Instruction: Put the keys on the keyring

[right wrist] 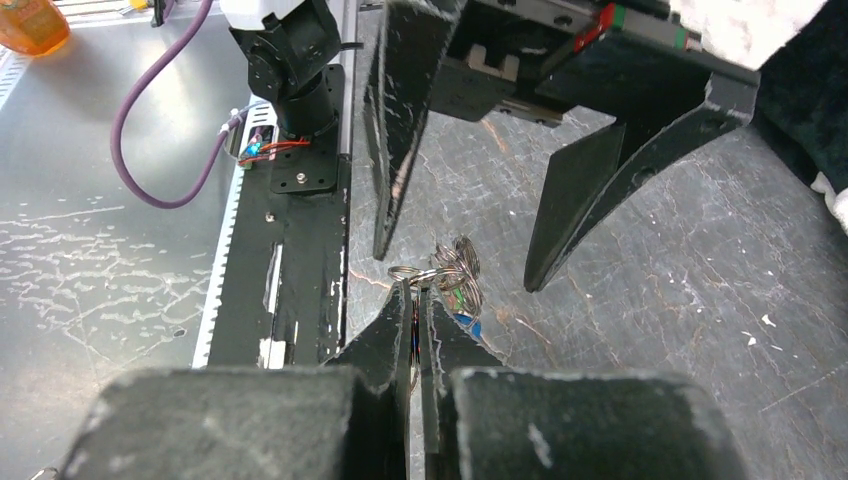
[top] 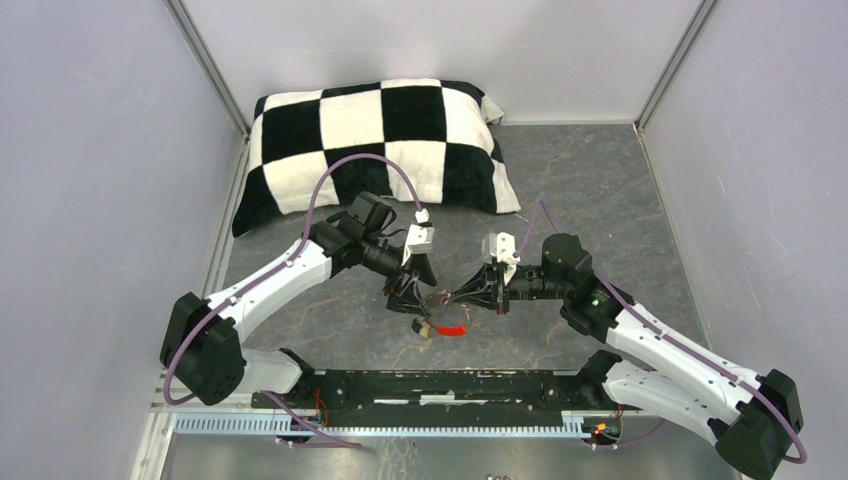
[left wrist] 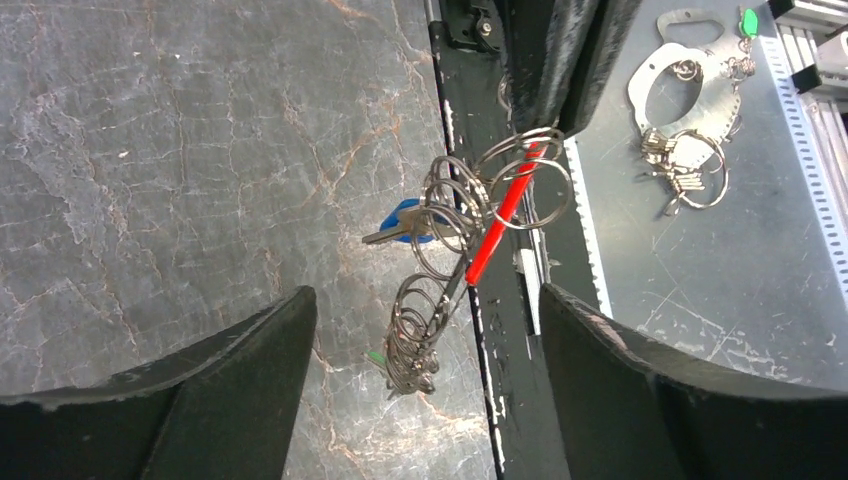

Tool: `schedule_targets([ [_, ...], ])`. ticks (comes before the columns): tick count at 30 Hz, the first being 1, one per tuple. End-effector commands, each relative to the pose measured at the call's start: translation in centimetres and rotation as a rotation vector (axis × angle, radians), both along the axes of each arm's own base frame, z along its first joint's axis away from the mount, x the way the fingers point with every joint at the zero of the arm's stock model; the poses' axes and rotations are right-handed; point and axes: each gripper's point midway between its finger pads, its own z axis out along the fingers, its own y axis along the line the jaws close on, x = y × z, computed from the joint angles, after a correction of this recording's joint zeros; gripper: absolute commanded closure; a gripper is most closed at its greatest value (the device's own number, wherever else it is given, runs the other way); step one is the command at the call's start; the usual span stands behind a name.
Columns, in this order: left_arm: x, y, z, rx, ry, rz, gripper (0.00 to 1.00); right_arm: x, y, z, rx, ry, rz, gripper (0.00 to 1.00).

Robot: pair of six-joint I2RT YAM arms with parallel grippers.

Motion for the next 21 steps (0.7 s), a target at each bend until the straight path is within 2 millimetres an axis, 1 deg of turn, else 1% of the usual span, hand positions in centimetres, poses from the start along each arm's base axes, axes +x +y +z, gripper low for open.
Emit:
schedule_targets([
  [1, -0.2, -0.3, -0.4, -0.003, 0.004, -0.018, 0.21, 0.0, 0.7, 4.5, 0.107, -0.087, 0.026, 1.00],
  [4, -0.2, -0.2, -0.5, 0.002, -0.006, -0.018, 0.45, 0.0, 0.7, 4.5, 0.108, -0.089, 0.021, 0.99],
  [8, -0.7, -0.1, -0.5, 0.001, -0.003, -0.031, 0.84, 0.2, 0.7, 4.5, 0.110, -0.093, 0.010, 1.00],
  [9, -0.8, -0.1, -0.4, -0.005, -0.002, -0.036, 0.91, 0.3, 0.7, 4.5, 0.112, -0.095, 0.005, 0.99],
  [10, -1.0, -0.2, -0.2, -0.012, 0.000, -0.044, 0.96, 0.2, 0.7, 4.5, 0.115, -0.086, 0.003, 1.00],
  [11, -1.2, -0.3, 0.2, -0.025, 0.000, -0.053, 0.98, 0.2, 0.7, 4.4, 0.116, -0.070, -0.003, 0.99],
  [15, -1.7, -0.4, 1.6, -0.060, -0.007, -0.095, 0.98, 0.3, 0.6, 4.2, 0.107, -0.057, -0.014, 0.99],
  [16, -1.9, -0.3, 1.8, -0.061, -0.011, -0.109, 0.98, 0.4, 0.5, 4.1, 0.105, -0.053, -0.019, 0.96],
  [17, -2.1, -0.1, 2.0, -0.060, -0.019, -0.121, 0.98, 0.4, 0.5, 4.0, 0.100, -0.049, -0.027, 0.88],
  [19, -2.2, 0.5, 2.2, -0.049, -0.076, -0.149, 0.98, 0.9, 0.3, 3.9, 0.082, -0.041, -0.059, 0.65],
  [21, -1.7, 0.9, 2.4, -0.030, -0.169, -0.170, 0.98, 1.5, -0.2, 3.9, 0.063, -0.039, -0.108, 0.52],
])
